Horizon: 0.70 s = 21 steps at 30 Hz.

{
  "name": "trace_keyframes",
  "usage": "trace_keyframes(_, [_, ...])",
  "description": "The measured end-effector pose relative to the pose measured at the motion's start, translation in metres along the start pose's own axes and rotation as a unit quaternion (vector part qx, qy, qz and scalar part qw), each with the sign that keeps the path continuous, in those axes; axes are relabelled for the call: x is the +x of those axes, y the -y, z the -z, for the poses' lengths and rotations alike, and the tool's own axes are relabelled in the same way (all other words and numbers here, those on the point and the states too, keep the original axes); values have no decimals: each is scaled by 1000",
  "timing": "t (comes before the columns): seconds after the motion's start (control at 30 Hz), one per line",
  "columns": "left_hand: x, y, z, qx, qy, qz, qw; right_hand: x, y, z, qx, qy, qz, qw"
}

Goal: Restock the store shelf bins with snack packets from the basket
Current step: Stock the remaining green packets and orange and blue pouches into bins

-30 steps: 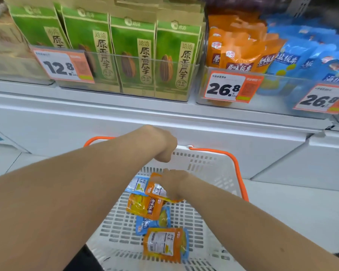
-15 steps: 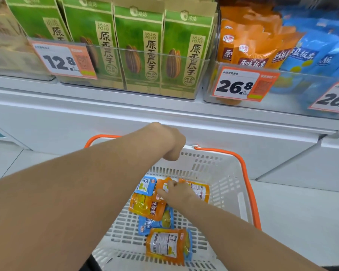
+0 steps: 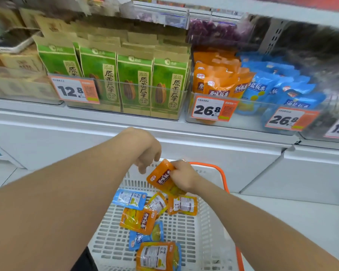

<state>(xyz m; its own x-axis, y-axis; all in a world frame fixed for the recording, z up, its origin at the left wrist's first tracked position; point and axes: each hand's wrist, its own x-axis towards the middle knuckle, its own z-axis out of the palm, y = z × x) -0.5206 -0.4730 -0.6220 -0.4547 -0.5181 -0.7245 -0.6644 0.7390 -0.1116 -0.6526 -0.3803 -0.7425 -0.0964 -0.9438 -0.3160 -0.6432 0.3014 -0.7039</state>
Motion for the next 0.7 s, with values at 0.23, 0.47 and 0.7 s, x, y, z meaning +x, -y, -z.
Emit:
trace_keyframes(0.23, [-31,0,14,-405,-100,-100,903,-42,54,77,-29,-197,128,972])
trace_keyframes(0.47, [-71,-29,41,-550,-299,-199,754,-82,102,160,-43,-282,183,941])
trace_keyframes(0.7, [-79,-72,71,-425,-632,-19,648,-92,134,238,-25,-428,198,882])
